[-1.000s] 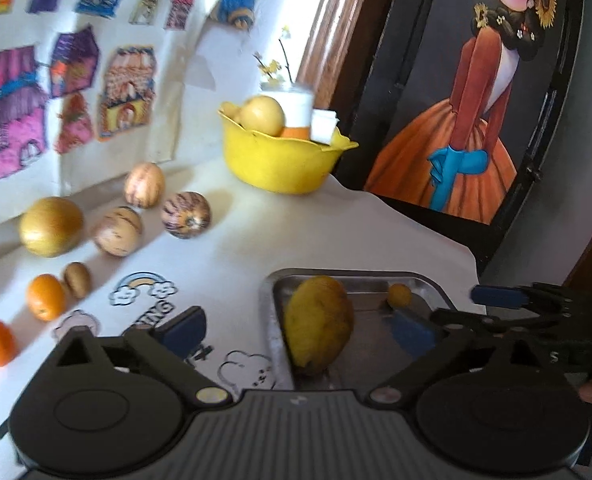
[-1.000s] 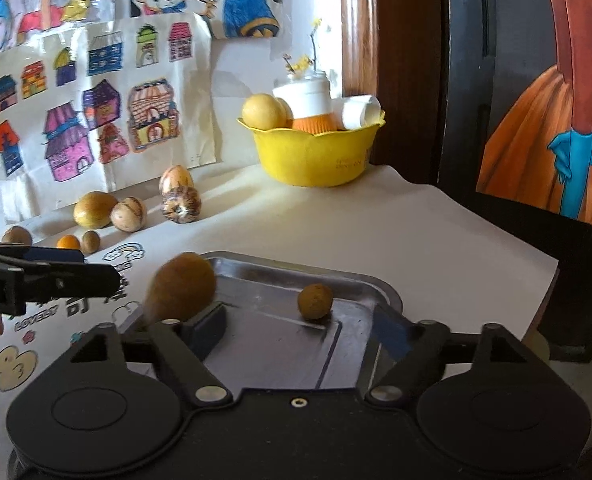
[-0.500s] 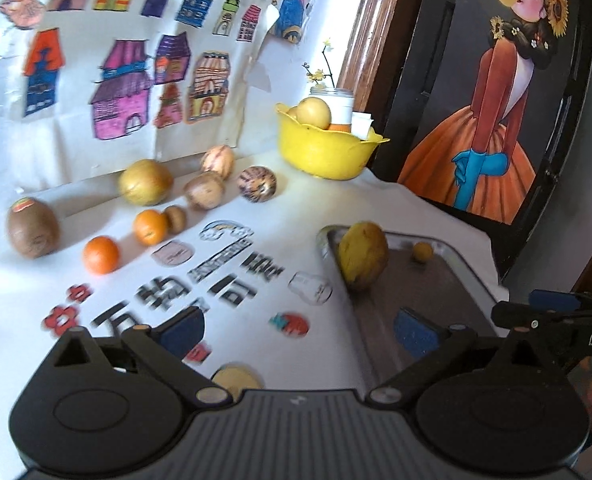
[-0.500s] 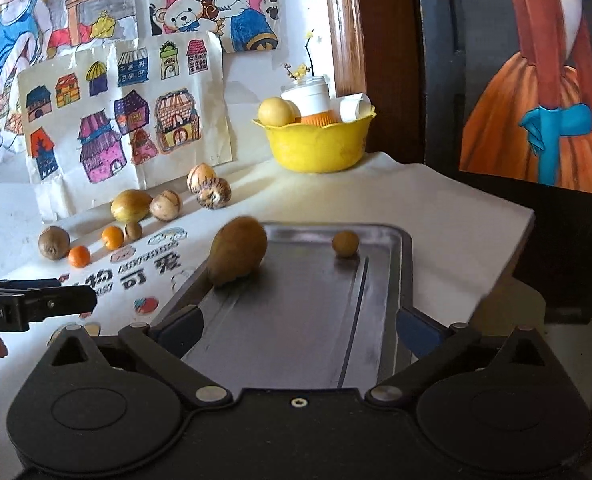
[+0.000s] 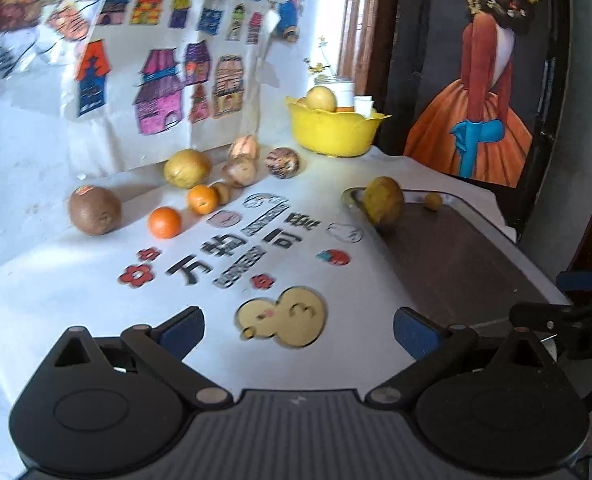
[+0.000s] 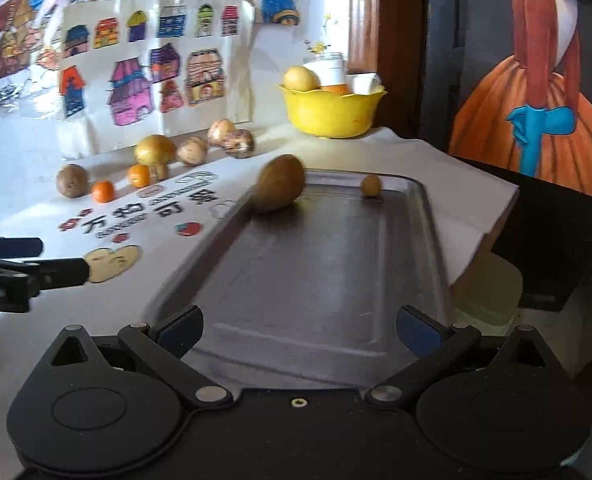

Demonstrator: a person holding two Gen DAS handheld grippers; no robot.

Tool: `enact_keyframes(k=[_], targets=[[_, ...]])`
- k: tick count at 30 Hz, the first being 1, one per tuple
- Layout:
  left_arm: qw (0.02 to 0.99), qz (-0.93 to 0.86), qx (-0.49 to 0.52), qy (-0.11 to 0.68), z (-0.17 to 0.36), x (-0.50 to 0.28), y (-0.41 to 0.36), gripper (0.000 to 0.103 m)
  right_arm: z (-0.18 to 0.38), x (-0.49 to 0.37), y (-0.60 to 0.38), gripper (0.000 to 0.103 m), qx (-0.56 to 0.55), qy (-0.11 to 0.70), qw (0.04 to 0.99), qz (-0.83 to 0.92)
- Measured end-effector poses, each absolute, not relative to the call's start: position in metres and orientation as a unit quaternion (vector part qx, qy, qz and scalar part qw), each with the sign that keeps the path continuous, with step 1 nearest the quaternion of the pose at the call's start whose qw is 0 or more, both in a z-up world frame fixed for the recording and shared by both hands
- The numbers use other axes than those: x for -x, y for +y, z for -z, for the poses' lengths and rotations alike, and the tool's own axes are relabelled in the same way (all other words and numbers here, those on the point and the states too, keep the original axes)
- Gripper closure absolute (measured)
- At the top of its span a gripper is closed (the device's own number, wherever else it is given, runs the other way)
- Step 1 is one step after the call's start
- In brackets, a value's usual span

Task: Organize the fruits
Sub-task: 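Move both grippers back toward the remaining fruits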

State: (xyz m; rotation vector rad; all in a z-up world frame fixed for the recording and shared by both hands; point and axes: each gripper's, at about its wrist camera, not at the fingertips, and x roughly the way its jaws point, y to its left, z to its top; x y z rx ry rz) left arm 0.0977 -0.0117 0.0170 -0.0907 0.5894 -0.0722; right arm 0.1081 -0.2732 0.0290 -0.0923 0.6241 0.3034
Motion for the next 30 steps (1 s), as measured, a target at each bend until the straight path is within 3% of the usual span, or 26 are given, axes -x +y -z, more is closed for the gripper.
enact_keyframes(k=[17, 30], targets=[[0.948, -0.058, 0.094, 0.3, -0.022, -0.1, 0.101, 0.0, -0.041, -0.113, -0.149, 0.001, 0.165, 0.279, 0.9, -0.293], [0.949, -0.097, 0.146, 0.26, -0.034, -0.159, 0.166, 0.0, -0.054, -0.182, -0.078, 0.001, 0.249, 0.283, 0.845, -0.38]])
